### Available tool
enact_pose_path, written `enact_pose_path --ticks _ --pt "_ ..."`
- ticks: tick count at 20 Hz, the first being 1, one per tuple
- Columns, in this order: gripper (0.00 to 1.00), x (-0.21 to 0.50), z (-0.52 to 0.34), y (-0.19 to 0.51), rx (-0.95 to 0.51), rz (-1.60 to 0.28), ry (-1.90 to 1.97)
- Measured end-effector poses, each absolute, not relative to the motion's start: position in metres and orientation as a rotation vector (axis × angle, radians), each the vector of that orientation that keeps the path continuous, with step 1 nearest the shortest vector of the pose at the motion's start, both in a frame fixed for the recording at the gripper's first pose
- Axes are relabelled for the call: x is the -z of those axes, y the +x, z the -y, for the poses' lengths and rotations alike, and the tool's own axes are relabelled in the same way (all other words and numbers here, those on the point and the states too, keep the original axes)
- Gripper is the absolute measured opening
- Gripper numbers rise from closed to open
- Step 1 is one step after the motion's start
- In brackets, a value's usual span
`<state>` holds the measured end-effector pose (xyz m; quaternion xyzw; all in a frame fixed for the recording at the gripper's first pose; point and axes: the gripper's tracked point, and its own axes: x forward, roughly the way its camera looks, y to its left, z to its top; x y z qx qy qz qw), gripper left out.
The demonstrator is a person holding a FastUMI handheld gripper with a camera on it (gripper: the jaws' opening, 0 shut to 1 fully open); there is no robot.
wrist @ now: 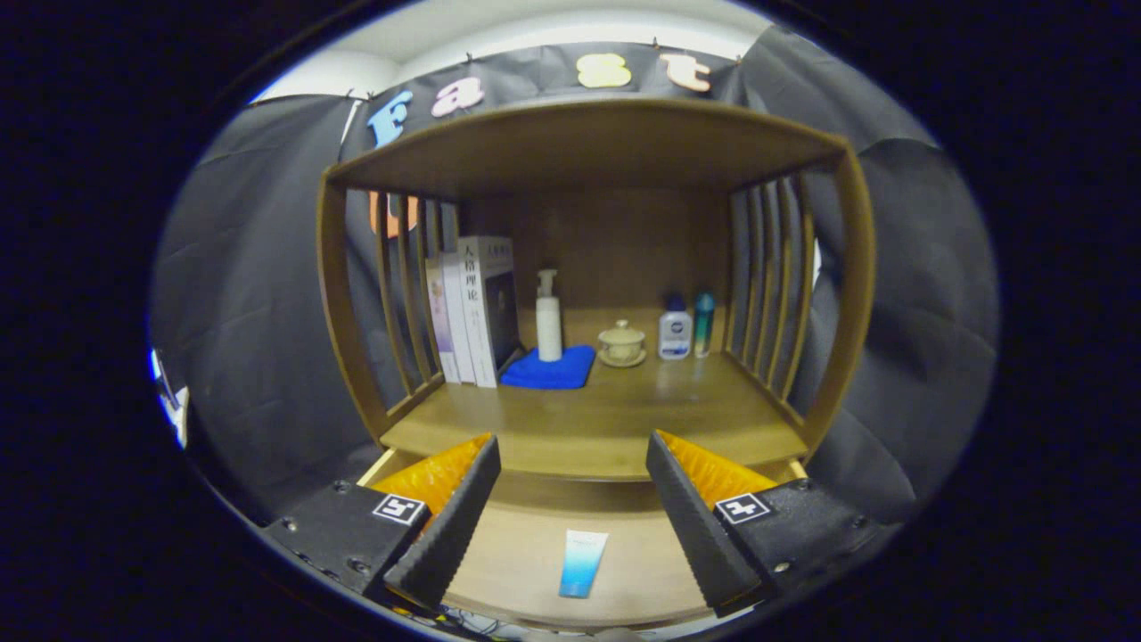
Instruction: Pull open the drawer, take out the items inside it, and place them on the countertop above the cabinet.
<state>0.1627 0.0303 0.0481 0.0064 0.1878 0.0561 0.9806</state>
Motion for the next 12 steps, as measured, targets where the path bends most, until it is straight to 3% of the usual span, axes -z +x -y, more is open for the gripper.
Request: enact_pose_path --ticks 12 --pt "0.99 0.103 -0.036 0.180 -0.079 -1.044 -0.001"
